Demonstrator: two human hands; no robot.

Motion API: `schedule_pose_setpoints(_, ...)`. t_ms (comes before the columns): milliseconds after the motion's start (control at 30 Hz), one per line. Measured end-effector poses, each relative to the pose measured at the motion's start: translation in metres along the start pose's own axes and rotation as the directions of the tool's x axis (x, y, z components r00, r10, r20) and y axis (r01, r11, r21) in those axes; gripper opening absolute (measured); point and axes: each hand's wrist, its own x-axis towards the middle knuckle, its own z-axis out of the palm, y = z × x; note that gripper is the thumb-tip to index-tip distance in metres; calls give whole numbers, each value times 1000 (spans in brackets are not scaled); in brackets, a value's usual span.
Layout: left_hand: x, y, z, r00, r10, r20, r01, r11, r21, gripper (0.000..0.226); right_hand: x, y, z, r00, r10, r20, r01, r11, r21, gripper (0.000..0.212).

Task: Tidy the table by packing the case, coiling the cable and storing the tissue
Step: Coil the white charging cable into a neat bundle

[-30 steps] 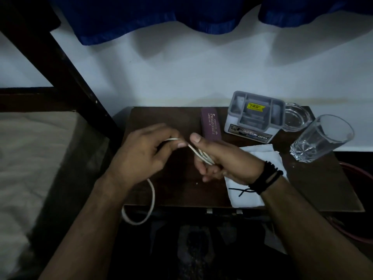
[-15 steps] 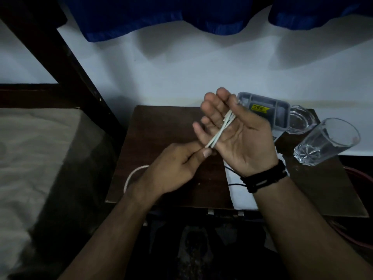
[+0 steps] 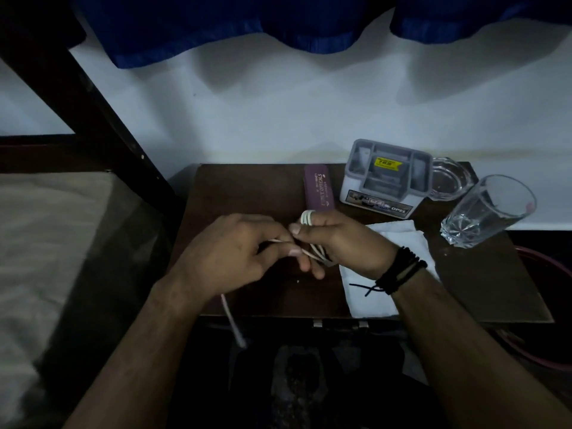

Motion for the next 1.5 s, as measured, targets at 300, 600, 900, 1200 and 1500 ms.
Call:
schedule_pose_setpoints(300, -3, -15, -10, 955, 73, -287, -88, 995, -40, 15, -16, -11, -9, 932, 116, 344, -187, 966, 180, 31)
schedule_pose_setpoints(600, 5, 18, 35, 989, -100, -105, 51, 917, -395, 14, -7, -41, -1, 796, -579, 175, 9, 301, 953, 31)
schedule_pose_setpoints(900, 4, 10, 28, 988, -126, 90, 119, 990, 77, 22, 5, -8, -7, 935, -136, -329, 295, 814, 500, 17)
schedule_pose_setpoints(1200, -1, -2, 20, 995, -96, -5, 96, 995, 24, 15, 6, 10, -1, 979, -45, -201, 60, 996, 70, 14)
schedule_pose_setpoints(1500, 3, 12, 28, 931, -259, -258, 168, 930, -327, 21, 1, -6, 10, 990, 141, -25, -111, 867, 486, 25)
